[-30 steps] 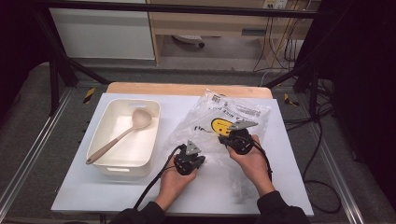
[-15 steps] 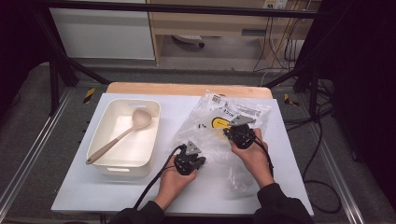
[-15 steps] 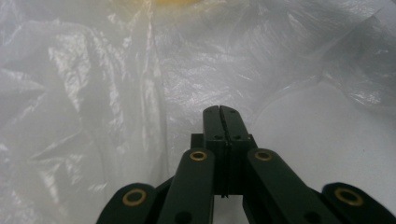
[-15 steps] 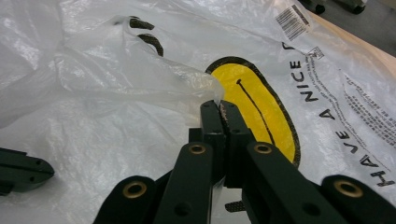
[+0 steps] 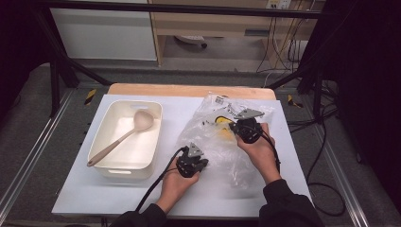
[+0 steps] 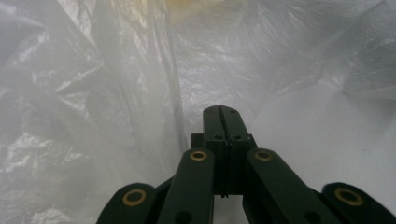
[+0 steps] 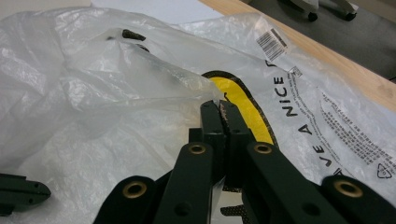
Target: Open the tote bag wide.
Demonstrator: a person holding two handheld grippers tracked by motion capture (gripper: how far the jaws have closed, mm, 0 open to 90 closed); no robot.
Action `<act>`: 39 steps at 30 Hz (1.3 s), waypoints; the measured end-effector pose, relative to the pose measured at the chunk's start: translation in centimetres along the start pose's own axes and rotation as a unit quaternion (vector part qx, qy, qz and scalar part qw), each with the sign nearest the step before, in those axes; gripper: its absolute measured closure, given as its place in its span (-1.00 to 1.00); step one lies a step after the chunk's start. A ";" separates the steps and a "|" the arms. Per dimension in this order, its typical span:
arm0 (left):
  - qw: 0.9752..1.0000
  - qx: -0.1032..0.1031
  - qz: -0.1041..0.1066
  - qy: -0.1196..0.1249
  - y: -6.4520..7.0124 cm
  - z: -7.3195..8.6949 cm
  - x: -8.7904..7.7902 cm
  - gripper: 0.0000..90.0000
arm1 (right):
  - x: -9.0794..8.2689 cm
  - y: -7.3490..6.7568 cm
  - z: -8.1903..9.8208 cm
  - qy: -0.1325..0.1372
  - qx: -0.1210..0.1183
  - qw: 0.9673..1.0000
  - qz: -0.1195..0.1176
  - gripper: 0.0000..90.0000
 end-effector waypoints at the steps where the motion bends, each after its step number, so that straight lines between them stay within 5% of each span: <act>1: 1.000 0.000 0.000 0.000 0.0 0.0 0.0 1.00 | -0.1 0.1 -0.2 0.002 0.002 1.000 0.000 1.00; 10: 1.000 -0.003 0.003 0.000 0.0 0.0 0.0 1.00 | -1.0 -0.1 -2.1 0.017 0.002 1.000 -0.008 1.00; 27: 1.000 -0.008 0.007 0.002 -0.1 0.0 0.0 1.00 | -1.0 -2.9 -4.9 0.036 -0.006 0.999 -0.039 1.00; 39: 1.000 -0.007 0.007 0.000 -0.1 0.0 0.0 1.00 | -0.9 -0.8 -5.9 0.038 0.007 0.999 -0.019 1.00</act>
Point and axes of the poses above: each handheld gripper's, and its own axes: x roughly forward along the jaws, z roughly out of its underside, y roughly to its right, the point moved 7 cm from there along x, roughly forward along the jaws, and after that the axes turned 7 degrees about -y, right-handed, at the moved point
